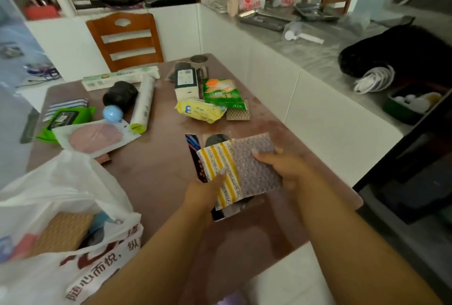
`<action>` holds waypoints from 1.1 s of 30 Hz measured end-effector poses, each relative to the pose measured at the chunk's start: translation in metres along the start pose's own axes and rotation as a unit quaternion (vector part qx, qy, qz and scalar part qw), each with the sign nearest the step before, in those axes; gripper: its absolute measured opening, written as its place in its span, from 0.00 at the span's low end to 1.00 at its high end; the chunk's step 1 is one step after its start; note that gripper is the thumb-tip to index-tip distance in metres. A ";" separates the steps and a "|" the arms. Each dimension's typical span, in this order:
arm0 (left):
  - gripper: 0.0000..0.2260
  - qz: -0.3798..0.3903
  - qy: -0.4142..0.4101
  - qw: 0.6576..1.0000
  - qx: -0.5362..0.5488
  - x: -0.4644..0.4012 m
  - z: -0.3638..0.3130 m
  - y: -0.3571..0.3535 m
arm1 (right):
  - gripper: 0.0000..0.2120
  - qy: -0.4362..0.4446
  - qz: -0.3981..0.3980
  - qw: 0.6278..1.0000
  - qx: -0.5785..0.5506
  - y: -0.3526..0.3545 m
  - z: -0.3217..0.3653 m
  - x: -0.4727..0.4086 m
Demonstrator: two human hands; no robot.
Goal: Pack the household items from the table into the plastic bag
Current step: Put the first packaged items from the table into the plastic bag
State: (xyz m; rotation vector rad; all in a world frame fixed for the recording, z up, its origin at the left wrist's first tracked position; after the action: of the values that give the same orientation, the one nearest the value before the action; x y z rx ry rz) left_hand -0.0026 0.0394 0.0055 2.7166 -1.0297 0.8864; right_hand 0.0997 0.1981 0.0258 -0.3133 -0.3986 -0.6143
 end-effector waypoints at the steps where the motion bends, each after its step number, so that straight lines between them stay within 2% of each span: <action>1: 0.16 -0.001 -0.016 1.000 -0.008 0.006 -0.006 0.004 | 0.18 -0.009 0.045 0.999 -0.017 -0.017 0.002 -0.002; 3: 0.13 -0.027 -0.047 0.998 -0.035 0.021 -0.023 0.016 | 0.23 -0.044 0.104 0.992 -0.058 -0.046 0.003 -0.007; 6: 0.18 -0.086 -0.063 0.992 -0.061 0.041 -0.043 0.045 | 0.24 -0.045 0.165 0.981 -0.086 -0.085 0.012 -0.007; 9: 0.21 -0.152 -0.114 0.982 -0.008 0.068 -0.056 0.077 | 0.26 0.020 0.227 0.972 -0.063 -0.131 0.030 -0.008; 11: 0.19 -0.245 -0.163 0.955 0.034 0.095 -0.060 0.102 | 0.27 0.071 0.257 0.962 -0.057 -0.170 0.043 -0.007; 14: 0.21 -0.342 -0.178 0.923 0.000 0.132 -0.060 0.139 | 0.27 0.116 0.301 0.945 -0.053 -0.231 0.055 0.006; 16: 0.17 -0.362 -0.161 0.917 -0.055 0.152 -0.055 0.162 | 0.26 0.147 0.322 0.934 -0.043 -0.264 0.055 0.013; 18: 0.14 -0.367 -0.073 0.913 -0.162 0.168 -0.051 0.179 | 0.20 0.184 0.332 0.925 -0.035 -0.291 0.051 0.018; 20: 0.16 -0.371 0.013 0.874 -0.315 0.180 -0.041 0.190 | 0.15 0.230 0.342 0.911 0.018 -0.315 0.046 0.023; 22: 0.15 -0.375 0.059 0.849 -0.368 0.190 -0.040 0.193 | 0.15 0.273 0.349 0.888 0.125 -0.333 0.037 0.025; 23: 0.17 -0.392 0.064 0.825 -0.402 0.195 -0.038 0.194 | 0.17 0.286 0.347 0.873 0.190 -0.339 0.031 0.022; 25: 0.15 -0.414 0.077 0.800 -0.428 0.204 -0.038 0.196 | 0.23 0.289 0.342 0.826 0.343 -0.347 0.021 0.015; 27: 0.10 -0.428 0.052 0.800 -0.418 0.209 -0.037 0.198 | 0.27 0.273 0.353 0.743 0.499 -0.349 0.016 0.008; 29: 0.12 -0.410 0.057 0.818 -0.398 0.212 -0.038 0.197 | 0.25 0.241 0.386 0.639 0.620 -0.350 0.014 0.008; 31: 0.11 -0.421 0.045 0.834 -0.353 0.210 -0.041 0.200 | 0.25 0.188 0.433 0.565 0.677 -0.359 0.008 0.009; 33: 0.11 -0.434 0.035 0.808 -0.398 0.208 -0.045 0.199 | 0.29 0.179 0.444 0.524 0.705 -0.373 -0.002 0.007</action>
State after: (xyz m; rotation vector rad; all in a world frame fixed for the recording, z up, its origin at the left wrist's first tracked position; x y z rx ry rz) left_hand -0.0265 -0.2193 0.1374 1.9946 -0.0007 0.2602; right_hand -0.1220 -0.0950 0.0884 1.1694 -0.1745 0.7877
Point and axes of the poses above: each hand's wrist, its own x-axis away from the middle knuckle, its own y-axis out of the back of the hand, z = x × y, the point moved 1 cm from there along -x, towards the middle knuckle, and after that the axes turned 7 degrees about z, right-handed, at the moved point
